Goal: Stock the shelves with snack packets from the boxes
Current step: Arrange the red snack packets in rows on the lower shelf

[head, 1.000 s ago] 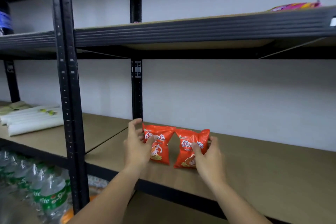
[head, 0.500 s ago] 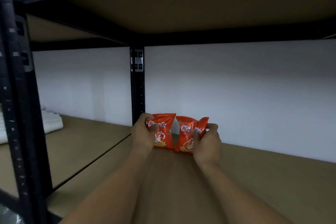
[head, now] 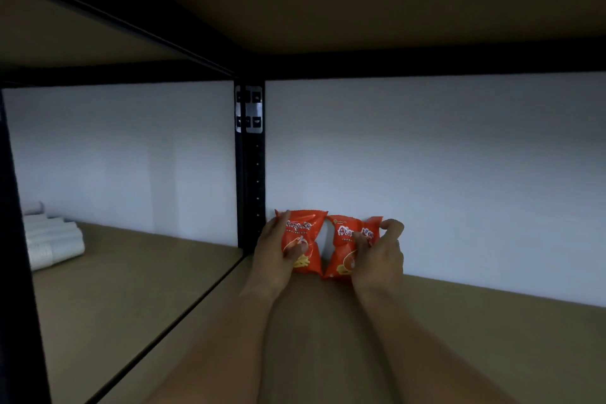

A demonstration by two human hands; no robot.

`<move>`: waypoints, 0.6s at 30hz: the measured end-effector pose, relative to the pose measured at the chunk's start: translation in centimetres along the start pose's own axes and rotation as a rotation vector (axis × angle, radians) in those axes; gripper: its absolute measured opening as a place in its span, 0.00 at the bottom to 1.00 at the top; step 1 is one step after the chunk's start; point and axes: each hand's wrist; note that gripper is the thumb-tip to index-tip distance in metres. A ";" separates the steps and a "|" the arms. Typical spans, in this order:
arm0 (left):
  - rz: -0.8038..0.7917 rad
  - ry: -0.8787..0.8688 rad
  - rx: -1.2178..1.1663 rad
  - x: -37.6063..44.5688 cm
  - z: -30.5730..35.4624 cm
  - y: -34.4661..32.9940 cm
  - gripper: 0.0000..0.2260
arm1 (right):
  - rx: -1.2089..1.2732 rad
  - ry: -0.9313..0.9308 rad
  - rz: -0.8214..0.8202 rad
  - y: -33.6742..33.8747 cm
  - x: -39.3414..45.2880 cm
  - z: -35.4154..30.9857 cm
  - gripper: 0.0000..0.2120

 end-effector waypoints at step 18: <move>-0.119 0.019 0.417 0.8 -1.9 0.3 0.49 | -0.284 0.277 -0.182 -1.1 -1.2 1.0 0.30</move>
Point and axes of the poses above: each hand's wrist, its own x-axis towards the middle knuckle, its own y-axis out of the back of the hand, z = x × y, and after that the axes turned 12 degrees about -y, right-handed
